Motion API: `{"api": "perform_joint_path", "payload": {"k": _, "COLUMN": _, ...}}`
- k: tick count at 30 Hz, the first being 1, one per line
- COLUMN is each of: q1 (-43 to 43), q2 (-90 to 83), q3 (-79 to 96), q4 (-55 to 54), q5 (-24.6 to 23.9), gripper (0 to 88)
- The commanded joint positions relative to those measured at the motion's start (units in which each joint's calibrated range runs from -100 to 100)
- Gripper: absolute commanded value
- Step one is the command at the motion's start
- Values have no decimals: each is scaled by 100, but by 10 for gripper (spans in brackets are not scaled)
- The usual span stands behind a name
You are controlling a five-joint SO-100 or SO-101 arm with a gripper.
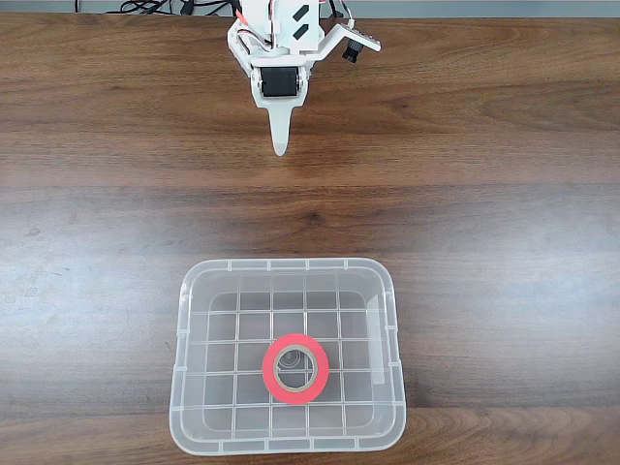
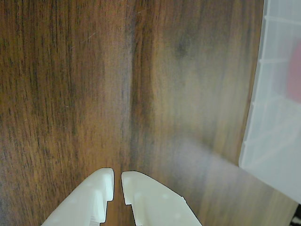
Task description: Grab the tape and place it in the box.
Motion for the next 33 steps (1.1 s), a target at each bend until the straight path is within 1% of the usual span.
{"api": "perform_joint_path", "payload": {"k": 1, "q1": 40, "q2": -80, "q3": -98, "q4": 26, "q5": -28, "gripper": 11}}
{"api": "perform_joint_path", "payload": {"k": 5, "q1": 62, "q2": -80, "q3": -98, "q4": 18, "q5": -144, "gripper": 11}}
{"api": "perform_joint_path", "payload": {"k": 33, "q1": 77, "q2": -80, "q3": -89, "q4": 18, "q5": -112, "gripper": 13}}
